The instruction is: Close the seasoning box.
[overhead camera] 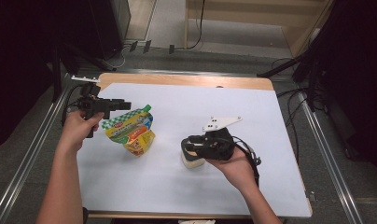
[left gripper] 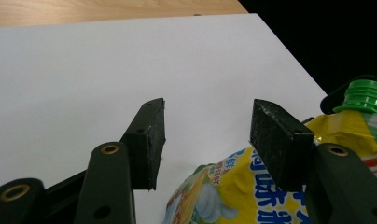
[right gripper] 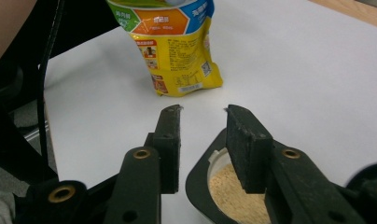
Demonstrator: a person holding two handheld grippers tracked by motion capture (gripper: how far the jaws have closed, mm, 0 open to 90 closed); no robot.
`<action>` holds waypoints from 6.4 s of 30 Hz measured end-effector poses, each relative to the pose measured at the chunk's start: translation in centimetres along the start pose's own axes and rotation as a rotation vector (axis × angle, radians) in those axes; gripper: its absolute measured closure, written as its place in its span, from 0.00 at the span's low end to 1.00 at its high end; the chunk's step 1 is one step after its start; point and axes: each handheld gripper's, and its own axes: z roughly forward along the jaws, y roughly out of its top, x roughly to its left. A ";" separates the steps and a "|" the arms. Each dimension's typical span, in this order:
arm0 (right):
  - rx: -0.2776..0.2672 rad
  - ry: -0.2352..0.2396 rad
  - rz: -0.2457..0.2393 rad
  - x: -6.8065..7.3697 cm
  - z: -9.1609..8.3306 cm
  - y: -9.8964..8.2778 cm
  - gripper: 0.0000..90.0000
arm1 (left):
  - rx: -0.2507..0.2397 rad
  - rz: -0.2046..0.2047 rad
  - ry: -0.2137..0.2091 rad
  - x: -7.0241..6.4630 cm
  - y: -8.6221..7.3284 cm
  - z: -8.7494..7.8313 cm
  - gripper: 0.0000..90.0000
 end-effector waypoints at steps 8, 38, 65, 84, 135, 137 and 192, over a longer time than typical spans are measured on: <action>0.000 -0.020 0.017 -1.0 -2.1 0.3 0.87 | 0.006 -0.004 0.002 0.1 0.0 0.2 0.50; -0.018 -0.133 0.131 -6.3 -5.6 -1.8 1.00 | 0.006 0.016 0.013 -0.1 -0.1 0.2 0.47; 0.017 -0.073 0.150 -5.8 -2.8 -2.6 1.00 | 0.010 0.014 0.010 -0.3 0.0 0.4 0.46; 0.045 -0.045 0.095 -4.2 -0.9 -2.4 1.00 | 0.011 0.014 0.007 -0.2 -0.1 0.3 0.46; -0.067 -0.201 0.125 -9.7 -4.8 -5.2 0.53 | 0.039 0.024 0.011 -0.3 -0.2 1.0 0.44; -0.075 -0.220 0.133 -10.2 -5.1 -5.6 0.52 | 0.039 0.024 0.013 -0.3 -0.3 1.0 0.44; -0.041 -0.382 0.244 -14.6 -4.7 -10.0 0.26 | 0.049 0.015 0.029 0.4 -0.7 1.4 0.43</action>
